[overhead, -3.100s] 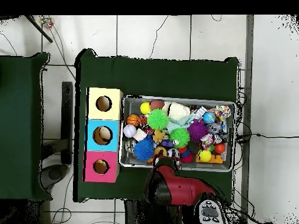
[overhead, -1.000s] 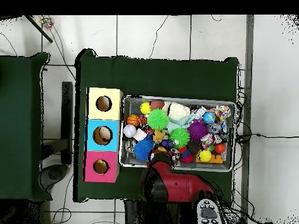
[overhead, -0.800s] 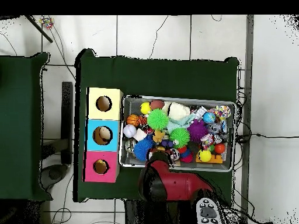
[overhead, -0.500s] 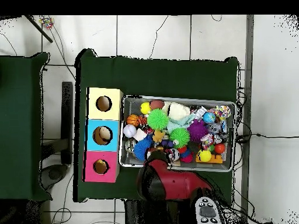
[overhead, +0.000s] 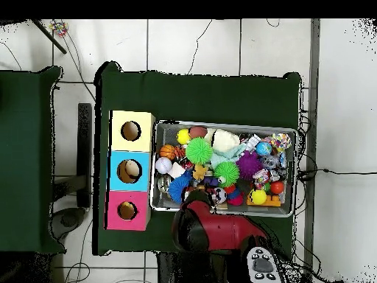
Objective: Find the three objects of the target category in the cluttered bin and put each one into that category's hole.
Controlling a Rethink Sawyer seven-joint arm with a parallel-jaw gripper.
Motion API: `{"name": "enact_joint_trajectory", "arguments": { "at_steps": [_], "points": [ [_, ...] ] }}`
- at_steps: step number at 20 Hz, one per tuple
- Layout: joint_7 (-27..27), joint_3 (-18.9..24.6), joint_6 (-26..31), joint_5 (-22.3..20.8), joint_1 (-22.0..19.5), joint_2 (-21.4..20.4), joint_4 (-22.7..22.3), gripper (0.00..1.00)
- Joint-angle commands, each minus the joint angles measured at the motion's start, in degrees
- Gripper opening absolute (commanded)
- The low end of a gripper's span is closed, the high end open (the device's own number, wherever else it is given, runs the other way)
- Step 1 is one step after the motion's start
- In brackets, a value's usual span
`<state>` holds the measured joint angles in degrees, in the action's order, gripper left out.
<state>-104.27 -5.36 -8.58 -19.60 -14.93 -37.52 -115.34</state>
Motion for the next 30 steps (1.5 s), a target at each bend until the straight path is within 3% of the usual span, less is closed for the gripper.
{"name": "enact_joint_trajectory", "arguments": {
  "at_steps": [1, 30],
  "points": [
    [-6.61, 4.41, 4.83, 2.36, -0.09, 1.34, 5.39, 1.00],
    [-8.13, 4.42, -5.65, 0.37, -2.77, 6.28, 7.34, 1.00]
  ]
}}
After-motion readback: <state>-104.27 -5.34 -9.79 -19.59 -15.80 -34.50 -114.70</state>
